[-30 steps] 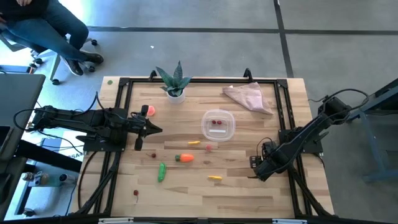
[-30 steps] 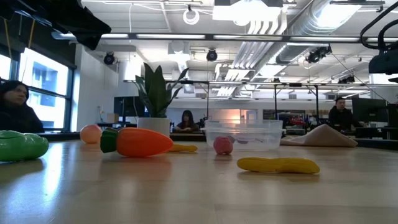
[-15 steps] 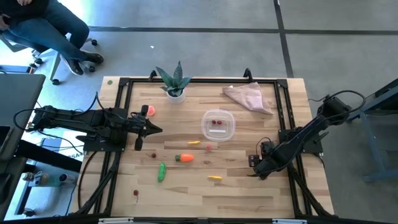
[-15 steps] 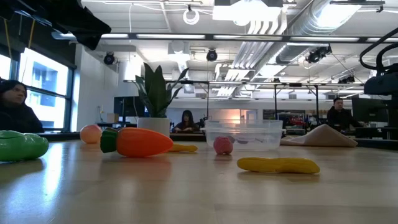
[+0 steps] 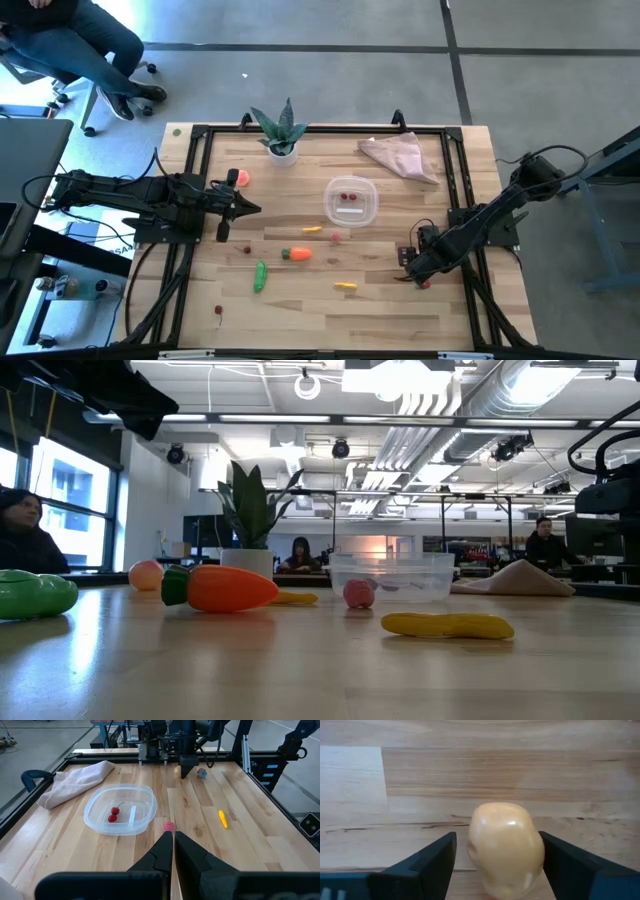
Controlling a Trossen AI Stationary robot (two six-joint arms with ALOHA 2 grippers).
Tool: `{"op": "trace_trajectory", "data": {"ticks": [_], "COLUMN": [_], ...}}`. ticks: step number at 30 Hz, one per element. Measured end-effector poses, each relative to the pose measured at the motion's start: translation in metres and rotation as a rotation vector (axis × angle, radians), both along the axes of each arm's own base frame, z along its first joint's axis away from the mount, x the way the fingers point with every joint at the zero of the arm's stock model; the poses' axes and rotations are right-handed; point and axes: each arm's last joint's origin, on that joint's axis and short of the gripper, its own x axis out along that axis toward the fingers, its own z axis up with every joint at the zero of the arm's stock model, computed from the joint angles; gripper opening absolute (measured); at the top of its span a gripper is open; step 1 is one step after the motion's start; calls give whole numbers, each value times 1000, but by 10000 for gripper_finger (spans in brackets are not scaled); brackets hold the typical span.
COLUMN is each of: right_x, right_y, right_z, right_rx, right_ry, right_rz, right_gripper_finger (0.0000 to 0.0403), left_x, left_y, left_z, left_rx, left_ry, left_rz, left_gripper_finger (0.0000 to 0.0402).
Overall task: Pick and placing Produce into tupperware
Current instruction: Put the brown potato into the transparent bin
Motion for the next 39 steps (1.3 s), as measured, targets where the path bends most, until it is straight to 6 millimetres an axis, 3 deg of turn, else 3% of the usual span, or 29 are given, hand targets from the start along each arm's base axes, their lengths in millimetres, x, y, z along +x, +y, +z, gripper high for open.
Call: {"op": "trace_trajectory", "data": {"ticks": [39], "right_x": [-1], "right_y": [0], "right_z": [0], "right_rx": [9], "right_ry": [19], "right_rz": [37], "right_gripper_finger": [200], "left_x": [0], "left_y": [0], "left_z": [0], "left_rx": [0], "left_ry": [0], "left_rz": [0], "left_gripper_finger": [7]}}
